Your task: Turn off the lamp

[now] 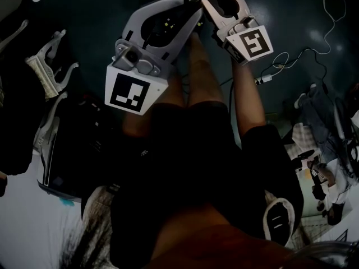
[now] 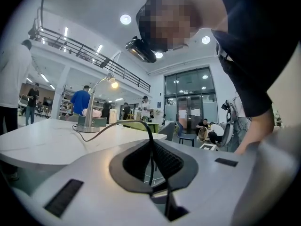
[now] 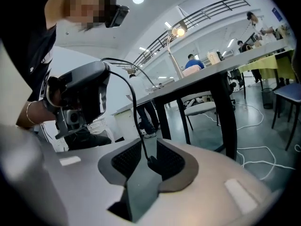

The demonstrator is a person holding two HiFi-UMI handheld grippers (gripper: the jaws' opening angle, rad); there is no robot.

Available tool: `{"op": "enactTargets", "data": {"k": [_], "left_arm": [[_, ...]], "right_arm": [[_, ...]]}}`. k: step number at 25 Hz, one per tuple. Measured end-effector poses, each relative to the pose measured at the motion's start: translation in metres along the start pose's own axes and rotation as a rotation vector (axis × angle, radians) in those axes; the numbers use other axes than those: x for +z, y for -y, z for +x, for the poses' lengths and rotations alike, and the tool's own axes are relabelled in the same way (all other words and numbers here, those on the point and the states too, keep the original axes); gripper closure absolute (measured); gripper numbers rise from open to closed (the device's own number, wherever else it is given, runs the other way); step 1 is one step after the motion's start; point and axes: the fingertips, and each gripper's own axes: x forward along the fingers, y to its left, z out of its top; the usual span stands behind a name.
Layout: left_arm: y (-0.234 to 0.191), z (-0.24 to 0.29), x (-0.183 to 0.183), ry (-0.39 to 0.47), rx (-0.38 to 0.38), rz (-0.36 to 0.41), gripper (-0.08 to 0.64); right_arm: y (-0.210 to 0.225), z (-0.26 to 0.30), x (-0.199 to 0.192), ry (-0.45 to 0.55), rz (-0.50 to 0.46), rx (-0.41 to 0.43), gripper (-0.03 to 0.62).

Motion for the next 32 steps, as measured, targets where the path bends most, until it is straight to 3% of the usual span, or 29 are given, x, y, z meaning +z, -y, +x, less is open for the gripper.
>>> {"op": "enactTargets", "data": {"k": [4,9,10,19,25,32], "left_arm": [[-0.001,-0.004,0.007,0.018,0.009,-0.008,0.537],[0.000,-0.007,0.014,0.035,0.006,-0.007,0.537],[0.000,-0.007,0.014,0.034,0.005,-0.005,0.537],[0.001,-0.005,0.006,0.045,-0.053,0.005,0.537],[0.000,-0.008,-0.023,-0.052,-0.068,0.110,0.535],[-0.007,-0.024,-0.066,-0.145,-0.091,0.095,0.535]], "right_arm": [[-0.006,0.002,-0.006,-0.029,-0.017,0.015,0.520],[-0.004,0.013,0.001,0.005,0.003,-0.001,0.531],[-0.002,0.013,0.003,0.016,0.018,-0.008,0.569],[-0.007,0.004,0.007,0.067,0.222,0.060,0.580],[-0.015,-0.009,0.015,0.136,0.314,0.159,0.580],[-0.037,-0.018,0.024,0.177,0.386,0.274,0.580]]}}
